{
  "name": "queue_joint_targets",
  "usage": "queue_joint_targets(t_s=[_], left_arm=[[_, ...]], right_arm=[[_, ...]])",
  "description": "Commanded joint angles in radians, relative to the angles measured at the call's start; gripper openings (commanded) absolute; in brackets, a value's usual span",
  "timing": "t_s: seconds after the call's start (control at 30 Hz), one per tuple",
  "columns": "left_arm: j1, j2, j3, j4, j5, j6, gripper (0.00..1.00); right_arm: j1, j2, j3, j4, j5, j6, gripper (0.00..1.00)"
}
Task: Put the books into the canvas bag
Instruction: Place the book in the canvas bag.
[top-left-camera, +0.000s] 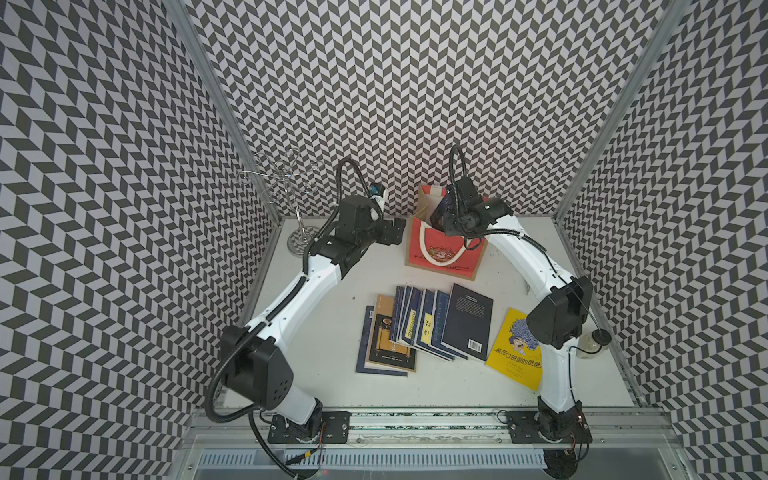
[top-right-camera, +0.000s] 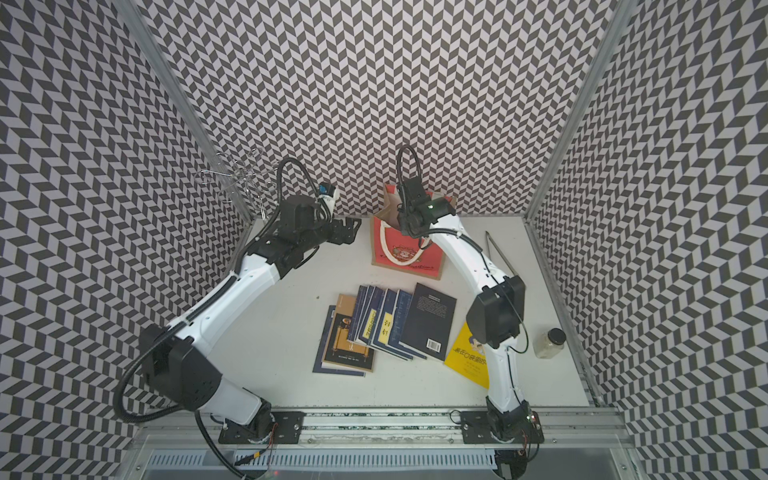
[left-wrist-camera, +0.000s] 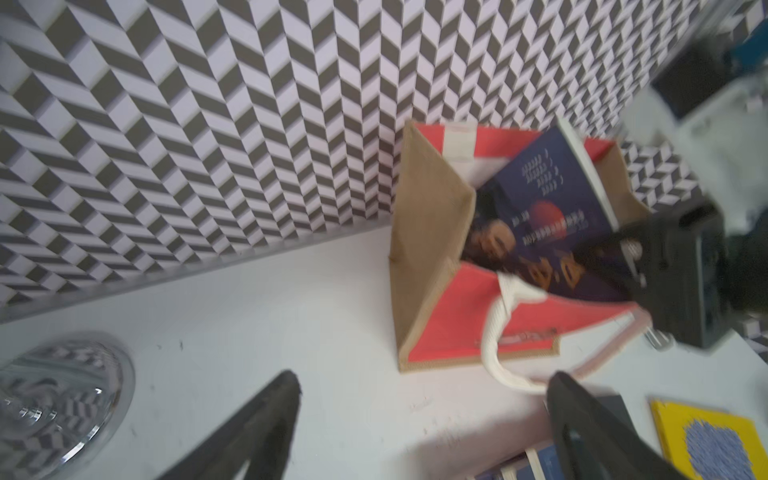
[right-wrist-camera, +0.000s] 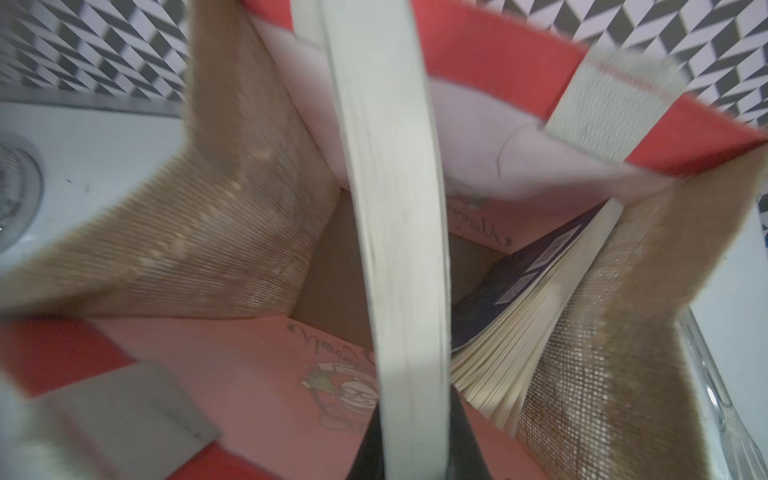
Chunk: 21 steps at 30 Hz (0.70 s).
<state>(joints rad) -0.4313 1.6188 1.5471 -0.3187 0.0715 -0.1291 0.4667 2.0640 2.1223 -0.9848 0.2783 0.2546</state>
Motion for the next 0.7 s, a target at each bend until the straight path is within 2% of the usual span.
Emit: queue_joint_targets(t_s=[0.0, 0.2, 0.33, 0.47, 0.53, 0.67], left_arm=[[-0.002, 0.102, 0.136, -0.029, 0.022, 0.011, 0.88], [-0.020, 0.313, 0.401, -0.172, 0.086, 0.064, 0.86], [-0.056, 0.390, 0.494, -0.233, 0.106, 0.096, 0.86], [-0.070, 0.439, 0.547, -0.260, 0.104, 0.085, 0.83], [-0.075, 0.466, 0.580, -0.298, 0.091, 0.081, 0.78], [-0.073, 0.499, 0.624, -0.379, -0.010, 0.059, 0.56]], right_arm=[[-0.005, -0.116, -0.065, 0.117, -0.063, -0.010, 0.00], [-0.008, -0.226, -0.232, 0.199, -0.117, -0.029, 0.00], [-0.017, -0.306, -0.370, 0.301, -0.145, -0.035, 0.00], [-0.022, -0.327, -0.423, 0.321, -0.157, -0.037, 0.00], [-0.023, -0.334, -0.445, 0.331, -0.164, -0.036, 0.00], [-0.022, -0.344, -0.475, 0.350, -0.161, -0.037, 0.00]])
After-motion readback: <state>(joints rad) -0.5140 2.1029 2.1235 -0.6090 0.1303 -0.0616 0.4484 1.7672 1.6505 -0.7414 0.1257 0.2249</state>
